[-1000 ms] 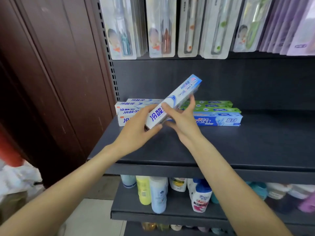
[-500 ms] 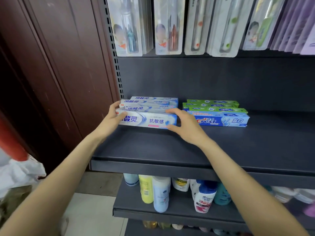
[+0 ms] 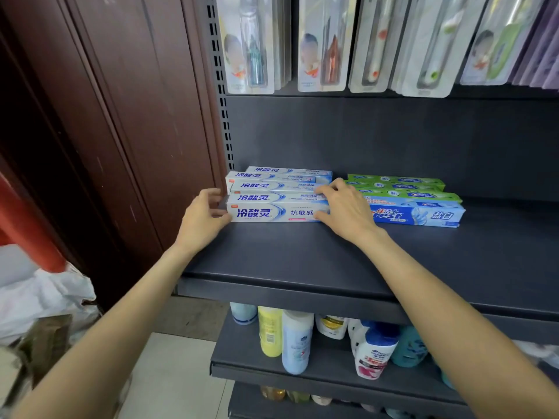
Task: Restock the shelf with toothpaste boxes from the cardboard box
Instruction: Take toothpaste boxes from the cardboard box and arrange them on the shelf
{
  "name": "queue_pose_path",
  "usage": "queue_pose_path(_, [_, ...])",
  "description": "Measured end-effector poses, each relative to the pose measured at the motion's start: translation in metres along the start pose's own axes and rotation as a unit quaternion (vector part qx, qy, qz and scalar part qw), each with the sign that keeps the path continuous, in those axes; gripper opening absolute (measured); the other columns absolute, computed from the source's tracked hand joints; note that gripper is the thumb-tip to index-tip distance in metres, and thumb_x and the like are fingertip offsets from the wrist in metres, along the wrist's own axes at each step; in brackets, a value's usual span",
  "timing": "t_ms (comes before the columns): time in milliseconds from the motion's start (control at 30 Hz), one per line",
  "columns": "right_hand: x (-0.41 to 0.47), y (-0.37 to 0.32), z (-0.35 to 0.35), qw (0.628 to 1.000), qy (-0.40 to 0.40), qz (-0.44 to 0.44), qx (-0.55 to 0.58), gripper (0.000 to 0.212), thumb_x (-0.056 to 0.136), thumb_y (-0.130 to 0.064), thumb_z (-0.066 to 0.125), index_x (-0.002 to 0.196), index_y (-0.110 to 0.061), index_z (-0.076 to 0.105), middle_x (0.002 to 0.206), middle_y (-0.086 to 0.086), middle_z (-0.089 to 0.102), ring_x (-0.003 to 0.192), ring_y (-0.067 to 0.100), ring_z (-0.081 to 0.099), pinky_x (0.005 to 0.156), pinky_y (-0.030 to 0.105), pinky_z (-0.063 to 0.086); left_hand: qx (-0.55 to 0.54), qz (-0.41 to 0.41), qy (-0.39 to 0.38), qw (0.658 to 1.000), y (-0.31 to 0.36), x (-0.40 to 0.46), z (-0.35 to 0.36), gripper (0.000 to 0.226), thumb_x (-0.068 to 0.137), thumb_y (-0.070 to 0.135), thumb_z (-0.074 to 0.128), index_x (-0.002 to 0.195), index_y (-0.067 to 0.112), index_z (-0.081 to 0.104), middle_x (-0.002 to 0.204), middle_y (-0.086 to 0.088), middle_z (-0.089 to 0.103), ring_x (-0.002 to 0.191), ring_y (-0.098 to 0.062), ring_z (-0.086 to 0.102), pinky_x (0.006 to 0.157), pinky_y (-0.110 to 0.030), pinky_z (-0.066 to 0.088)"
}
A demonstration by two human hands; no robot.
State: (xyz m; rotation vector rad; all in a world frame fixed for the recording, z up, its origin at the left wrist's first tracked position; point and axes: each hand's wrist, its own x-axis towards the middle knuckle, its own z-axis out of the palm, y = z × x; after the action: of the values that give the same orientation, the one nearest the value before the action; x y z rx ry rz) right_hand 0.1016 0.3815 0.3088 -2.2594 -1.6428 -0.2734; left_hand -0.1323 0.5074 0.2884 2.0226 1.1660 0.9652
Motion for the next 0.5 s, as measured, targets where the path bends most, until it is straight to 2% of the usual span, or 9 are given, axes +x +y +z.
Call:
queue_pose_path(100, [0.002,-0.003,0.002,1.000,0.004,0.007,-0.002,0.050,0.089,-0.032,0.061,0.135,-0.018,0.046,0.128,0.009,0.043,0.111,0.030,0.051,0.094,0.036,0.039,-0.013,-0.024,-0.019,0.999,0.002,-0.002,0.000,0.045,0.081,0.007,0.068,0.123,0.009,0.055,0.118,-0.007,0.064,0.092,-0.013,0.061,0.083,-0.024,0.045])
queue_pose_path(233, [0.007,-0.011,0.004,1.000,0.007,0.021,-0.014,0.047,0.089,-0.030,0.061,0.131,-0.013,0.047,0.125,0.012,0.043,0.106,0.031,0.053,0.092,0.037,0.041,-0.012,-0.030,-0.043,0.999,0.019,-0.003,0.007,0.050,0.084,0.006,0.062,0.133,0.010,0.049,0.119,-0.005,0.063,0.106,-0.010,0.055,0.087,-0.023,0.038])
queue_pose_path(367, [0.006,-0.012,0.007,0.998,0.028,0.014,-0.061,0.050,0.091,-0.032,0.057,0.136,-0.014,0.043,0.129,0.011,0.044,0.114,0.029,0.047,0.096,0.036,0.035,-0.004,-0.033,-0.052,0.998,0.028,-0.008,0.012,0.052,0.088,0.006,0.058,0.137,0.010,0.043,0.131,-0.008,0.057,0.122,-0.017,0.049,0.087,-0.022,0.032])
queue_pose_path(500, [-0.020,-0.001,0.003,0.996,0.076,-0.024,-0.036,0.049,0.092,-0.031,0.054,0.137,-0.017,0.044,0.131,0.007,0.046,0.119,0.028,0.042,0.098,0.036,0.031,0.041,0.007,-0.024,0.999,0.031,-0.023,0.011,0.060,0.087,0.013,0.059,0.142,0.014,0.035,0.142,-0.007,0.044,0.130,-0.022,0.043,0.099,-0.032,0.035])
